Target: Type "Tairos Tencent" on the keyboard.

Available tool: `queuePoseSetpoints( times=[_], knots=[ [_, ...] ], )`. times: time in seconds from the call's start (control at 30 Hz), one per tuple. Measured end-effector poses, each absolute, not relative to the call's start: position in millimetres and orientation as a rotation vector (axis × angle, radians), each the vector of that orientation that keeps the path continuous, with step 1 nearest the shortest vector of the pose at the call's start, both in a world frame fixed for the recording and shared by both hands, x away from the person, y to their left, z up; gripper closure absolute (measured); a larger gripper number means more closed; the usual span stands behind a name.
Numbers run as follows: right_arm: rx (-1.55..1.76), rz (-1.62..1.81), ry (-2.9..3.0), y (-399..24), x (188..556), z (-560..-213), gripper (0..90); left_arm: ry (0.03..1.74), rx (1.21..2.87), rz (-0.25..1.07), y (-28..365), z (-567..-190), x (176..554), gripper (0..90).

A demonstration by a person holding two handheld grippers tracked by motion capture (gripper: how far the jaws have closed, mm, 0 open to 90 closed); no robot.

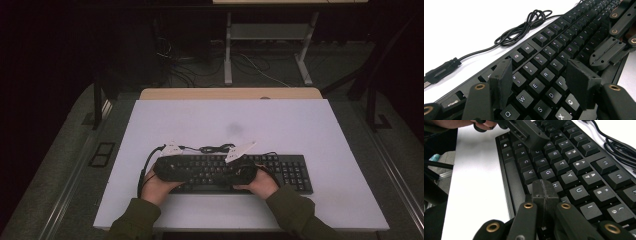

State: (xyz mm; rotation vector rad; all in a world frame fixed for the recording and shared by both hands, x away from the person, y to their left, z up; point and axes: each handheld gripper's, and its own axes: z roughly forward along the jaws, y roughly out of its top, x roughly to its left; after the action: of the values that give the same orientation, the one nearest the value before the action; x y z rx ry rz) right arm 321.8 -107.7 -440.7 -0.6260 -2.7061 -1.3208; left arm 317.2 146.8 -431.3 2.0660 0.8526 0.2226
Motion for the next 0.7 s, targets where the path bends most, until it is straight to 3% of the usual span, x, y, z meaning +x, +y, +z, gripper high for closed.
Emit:
queuePoseSetpoints(
  times=[0.7],
  knots=[
    [-0.637, -1.324, -2.708, -108.8, 321.7, -439.4, 89.3, 0.849, 2.06, 0.237, 148.0, -429.9, 316.9, 37.7]
  ],
)
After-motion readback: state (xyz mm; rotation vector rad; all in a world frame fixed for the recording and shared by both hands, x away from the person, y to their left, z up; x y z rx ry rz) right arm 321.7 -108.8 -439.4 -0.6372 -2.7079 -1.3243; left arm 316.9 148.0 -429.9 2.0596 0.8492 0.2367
